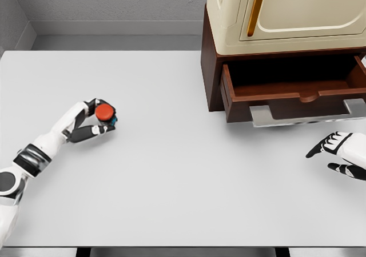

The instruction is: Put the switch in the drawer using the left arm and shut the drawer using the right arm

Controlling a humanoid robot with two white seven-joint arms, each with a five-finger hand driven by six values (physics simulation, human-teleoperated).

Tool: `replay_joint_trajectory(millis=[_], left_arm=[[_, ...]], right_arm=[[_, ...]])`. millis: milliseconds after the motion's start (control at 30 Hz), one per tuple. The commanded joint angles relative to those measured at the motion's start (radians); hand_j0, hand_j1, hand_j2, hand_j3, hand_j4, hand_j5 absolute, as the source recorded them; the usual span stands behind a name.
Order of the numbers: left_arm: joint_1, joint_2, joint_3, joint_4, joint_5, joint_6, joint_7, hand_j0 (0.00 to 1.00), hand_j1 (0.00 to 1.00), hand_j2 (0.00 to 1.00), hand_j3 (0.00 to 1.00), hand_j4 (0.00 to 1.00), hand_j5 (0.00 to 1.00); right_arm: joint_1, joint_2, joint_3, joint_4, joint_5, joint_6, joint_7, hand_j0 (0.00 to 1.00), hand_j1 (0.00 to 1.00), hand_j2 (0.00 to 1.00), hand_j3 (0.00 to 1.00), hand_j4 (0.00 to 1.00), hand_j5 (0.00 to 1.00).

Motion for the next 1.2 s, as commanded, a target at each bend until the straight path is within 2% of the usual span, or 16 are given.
replay_joint_trajectory(millis=[0, 133, 300, 600, 833, 933, 1033, 1167], left_arm=[[0.0, 0.0, -0.001, -0.036, 0.007, 0.002, 0.0, 0.44, 0.44, 0.44, 0.44, 0.44, 0.44], [-0.005, -0.023, -0.002, -0.082, 0.004, 0.002, 0.0, 0.42, 0.42, 0.42, 0.42, 0.42, 0.42], [-0.002, -0.049, 0.004, -0.179, 0.002, 0.004, -0.001, 0.42, 0.42, 0.42, 0.42, 0.42, 0.42], [-0.041, -0.071, -0.002, -0.208, -0.021, 0.004, -0.001, 0.42, 0.42, 0.42, 0.42, 0.42, 0.42], [-0.083, -0.151, -0.002, -0.236, -0.159, 0.004, -0.001, 0.42, 0.42, 0.42, 0.42, 0.42, 0.42], [-0.097, -0.165, -0.005, -0.265, -0.179, 0.004, 0.0, 0.41, 0.41, 0.41, 0.41, 0.41, 0.41], [-0.113, -0.2, -0.004, -0.269, -0.254, 0.004, 0.0, 0.4, 0.4, 0.4, 0.4, 0.4, 0.4], [-0.12, -0.204, -0.007, -0.292, -0.262, 0.004, 0.0, 0.39, 0.39, 0.39, 0.39, 0.39, 0.39]], right_arm=[[0.0, -0.002, 0.0, -0.001, -0.008, 0.0, 0.0, 0.66, 0.66, 0.66, 0.66, 0.66, 0.66], [0.0, -0.011, 0.0, 0.007, -0.009, 0.0, 0.0, 0.66, 0.66, 0.66, 0.66, 0.66, 0.66], [0.0, -0.014, 0.0, 0.009, -0.013, 0.0, 0.001, 0.66, 0.66, 0.66, 0.66, 0.66, 0.66], [0.0, -0.019, -0.002, 0.022, -0.013, 0.0, 0.001, 0.67, 0.67, 0.67, 0.67, 0.67, 0.67], [0.0, -0.019, -0.002, 0.022, -0.013, 0.0, 0.001, 0.67, 0.67, 0.67, 0.67, 0.67, 0.67], [0.0, -0.022, -0.002, 0.022, -0.013, 0.0, 0.001, 0.67, 0.67, 0.67, 0.67, 0.67, 0.67], [0.0, -0.022, -0.002, 0.022, -0.013, 0.0, 0.001, 0.67, 0.67, 0.67, 0.67, 0.67, 0.67], [0.0, -0.023, -0.002, 0.022, -0.013, 0.0, 0.001, 0.67, 0.67, 0.67, 0.67, 0.67, 0.67]])
